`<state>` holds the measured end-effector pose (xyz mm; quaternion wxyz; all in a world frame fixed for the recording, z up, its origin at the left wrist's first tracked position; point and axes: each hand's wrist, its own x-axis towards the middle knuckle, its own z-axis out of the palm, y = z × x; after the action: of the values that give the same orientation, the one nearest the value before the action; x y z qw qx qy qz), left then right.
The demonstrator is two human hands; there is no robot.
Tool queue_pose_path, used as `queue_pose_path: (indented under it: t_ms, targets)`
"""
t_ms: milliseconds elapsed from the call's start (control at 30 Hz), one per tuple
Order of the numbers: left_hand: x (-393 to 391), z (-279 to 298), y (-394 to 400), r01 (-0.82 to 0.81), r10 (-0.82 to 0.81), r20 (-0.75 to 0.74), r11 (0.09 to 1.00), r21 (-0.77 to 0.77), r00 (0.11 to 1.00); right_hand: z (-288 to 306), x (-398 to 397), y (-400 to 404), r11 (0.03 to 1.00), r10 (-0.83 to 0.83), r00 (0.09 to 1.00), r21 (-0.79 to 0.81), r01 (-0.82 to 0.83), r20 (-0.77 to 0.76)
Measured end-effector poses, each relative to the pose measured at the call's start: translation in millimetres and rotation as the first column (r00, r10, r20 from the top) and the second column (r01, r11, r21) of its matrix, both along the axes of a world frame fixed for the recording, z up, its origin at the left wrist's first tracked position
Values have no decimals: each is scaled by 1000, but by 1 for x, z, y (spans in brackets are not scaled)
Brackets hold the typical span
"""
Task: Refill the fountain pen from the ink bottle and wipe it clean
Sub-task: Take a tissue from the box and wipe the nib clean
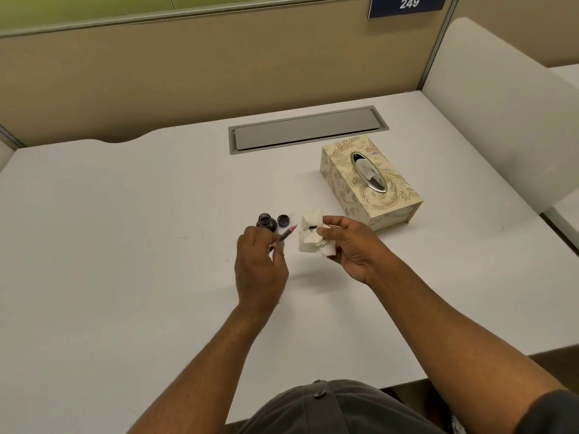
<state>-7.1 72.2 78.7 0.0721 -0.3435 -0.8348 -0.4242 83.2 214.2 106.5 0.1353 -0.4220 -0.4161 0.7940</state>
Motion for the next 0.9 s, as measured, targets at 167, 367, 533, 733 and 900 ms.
queue_pose_path:
  t_ms: [167, 367, 533, 733, 900]
  targets:
    - [5, 17, 9, -22, -70, 710, 993, 120, 701, 5, -9, -9, 984, -58, 998, 166, 60, -16]
    - [6, 18, 8, -11, -110, 785, 989, 148, 610, 9, -13, -16, 996, -92, 986, -13, 92, -138]
    - [6, 18, 7, 16, -79, 700, 995, 95, 710, 7, -15, -19, 990, -104, 974, -112, 83, -200]
    - [-1, 24, 5, 44, -116, 700, 992, 120, 705, 4, -7, -18, 958, 213, 956, 236, -164, -200]
    - [3, 23, 3, 137, -197, 753, 980, 142, 628, 5, -3, -9, 845, 235, 972, 500, -191, -25]
